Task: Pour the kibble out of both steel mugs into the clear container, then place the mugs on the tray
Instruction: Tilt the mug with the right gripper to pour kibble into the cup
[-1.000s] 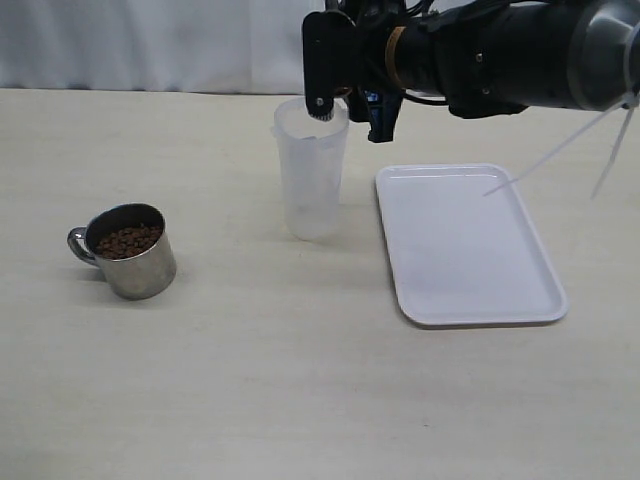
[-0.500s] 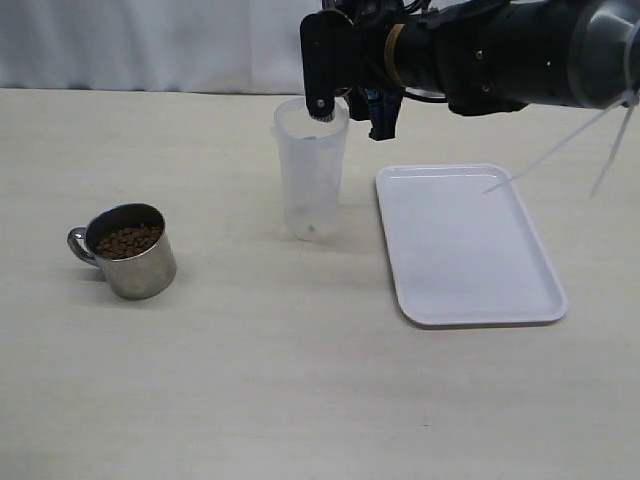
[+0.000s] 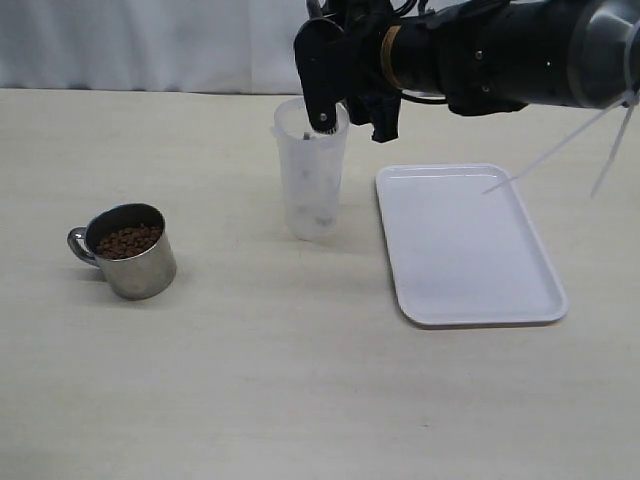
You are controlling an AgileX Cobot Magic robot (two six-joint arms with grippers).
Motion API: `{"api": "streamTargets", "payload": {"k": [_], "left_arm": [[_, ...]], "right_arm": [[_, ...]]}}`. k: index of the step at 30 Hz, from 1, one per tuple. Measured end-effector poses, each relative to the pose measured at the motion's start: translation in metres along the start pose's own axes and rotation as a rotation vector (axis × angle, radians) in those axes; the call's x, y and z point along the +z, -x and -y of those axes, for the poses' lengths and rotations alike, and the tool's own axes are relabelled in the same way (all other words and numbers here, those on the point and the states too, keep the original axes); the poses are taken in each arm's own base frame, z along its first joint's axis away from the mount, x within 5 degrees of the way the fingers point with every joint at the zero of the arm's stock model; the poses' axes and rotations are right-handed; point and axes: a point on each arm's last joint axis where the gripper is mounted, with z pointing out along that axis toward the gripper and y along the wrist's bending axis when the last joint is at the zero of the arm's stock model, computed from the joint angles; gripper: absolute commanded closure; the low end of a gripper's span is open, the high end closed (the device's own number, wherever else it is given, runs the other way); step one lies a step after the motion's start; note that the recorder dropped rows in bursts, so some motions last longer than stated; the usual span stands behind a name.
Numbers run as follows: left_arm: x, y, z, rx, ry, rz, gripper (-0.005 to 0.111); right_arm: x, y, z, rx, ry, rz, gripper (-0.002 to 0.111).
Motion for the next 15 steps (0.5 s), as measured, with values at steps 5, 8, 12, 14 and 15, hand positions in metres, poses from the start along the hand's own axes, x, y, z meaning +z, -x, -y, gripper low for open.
{"api": "streamTargets", "payload": {"k": [5,8,12,14,15], "left_arm": [[0.0000,0.0000,0.0000,0.000,0.000,0.000,0.107],[0.0000,0.0000,0.0000,0.000,0.000,0.000,0.107],[0.0000,0.0000,0.0000,0.000,0.000,0.000,0.107],[0.0000,0.0000,0.0000,0.000,0.000,0.000,0.107],[0.0000,0.0000,0.0000,0.000,0.000,0.000,0.107]], "right_arm": [[0.0000,0.0000,0.0000,-0.023,0.000,0.000,0.104],[0.0000,0.0000,0.0000,-0.035,0.000,0.000,0.104],[0.0000,0.0000,0.0000,-0.069,0.000,0.000,0.104],[0.0000,0.0000,0.0000,-0.084,0.000,0.000,0.104],[0.0000,0.0000,0.0000,-0.089,0.000,0.000,0.104]]}}
